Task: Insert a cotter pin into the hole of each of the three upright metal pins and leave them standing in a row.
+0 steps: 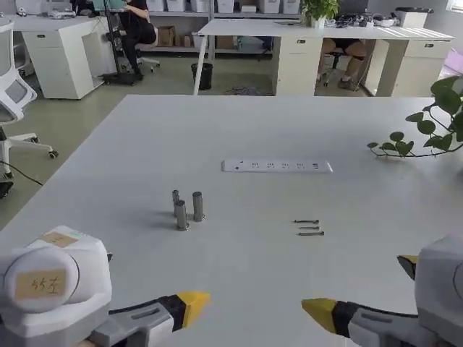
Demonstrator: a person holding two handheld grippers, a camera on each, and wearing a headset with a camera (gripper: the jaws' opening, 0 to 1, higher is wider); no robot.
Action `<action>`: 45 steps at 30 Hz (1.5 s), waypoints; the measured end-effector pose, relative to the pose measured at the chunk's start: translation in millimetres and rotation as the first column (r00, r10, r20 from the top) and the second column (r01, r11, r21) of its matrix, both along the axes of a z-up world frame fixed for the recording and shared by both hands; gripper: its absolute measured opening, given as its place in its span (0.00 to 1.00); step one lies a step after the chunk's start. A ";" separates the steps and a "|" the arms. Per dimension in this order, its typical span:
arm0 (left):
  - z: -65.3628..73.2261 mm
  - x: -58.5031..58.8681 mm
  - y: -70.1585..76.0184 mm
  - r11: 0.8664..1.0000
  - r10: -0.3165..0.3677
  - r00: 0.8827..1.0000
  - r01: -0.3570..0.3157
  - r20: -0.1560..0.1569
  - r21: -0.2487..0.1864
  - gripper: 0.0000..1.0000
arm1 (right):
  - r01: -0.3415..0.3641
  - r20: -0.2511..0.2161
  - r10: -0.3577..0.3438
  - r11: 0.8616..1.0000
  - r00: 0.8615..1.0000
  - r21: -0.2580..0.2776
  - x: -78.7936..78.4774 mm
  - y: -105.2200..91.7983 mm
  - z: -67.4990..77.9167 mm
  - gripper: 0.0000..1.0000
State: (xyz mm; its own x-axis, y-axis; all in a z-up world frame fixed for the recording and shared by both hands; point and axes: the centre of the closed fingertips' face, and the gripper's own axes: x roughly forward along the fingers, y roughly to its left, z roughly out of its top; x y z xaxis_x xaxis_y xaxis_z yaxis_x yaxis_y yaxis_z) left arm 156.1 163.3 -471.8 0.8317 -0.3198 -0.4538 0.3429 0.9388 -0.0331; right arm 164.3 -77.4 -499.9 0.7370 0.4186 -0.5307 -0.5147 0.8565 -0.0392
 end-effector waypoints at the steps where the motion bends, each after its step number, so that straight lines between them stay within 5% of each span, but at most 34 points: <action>1: 0.1 0.1 -0.1 1.000 -0.001 1.000 0.001 0.001 0.000 0.99 | 0.001 0.001 -0.001 1.000 1.000 0.003 0.8 0.1 0.3 0.97; 45: 4.8 0.4 0.9 1.000 -0.009 0.999 0.009 0.032 0.010 0.95 | -0.003 0.017 0.002 0.998 1.000 0.066 3.7 5.4 9.0 0.92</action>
State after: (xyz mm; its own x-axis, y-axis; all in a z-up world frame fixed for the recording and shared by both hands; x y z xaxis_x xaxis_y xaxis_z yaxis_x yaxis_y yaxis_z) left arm 156.5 164.2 -467.0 0.8432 -0.3229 -0.4299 0.3518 0.9360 -0.0129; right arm 168.0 -72.0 -490.9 0.7447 0.4542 -0.4889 -0.5166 0.8562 0.0086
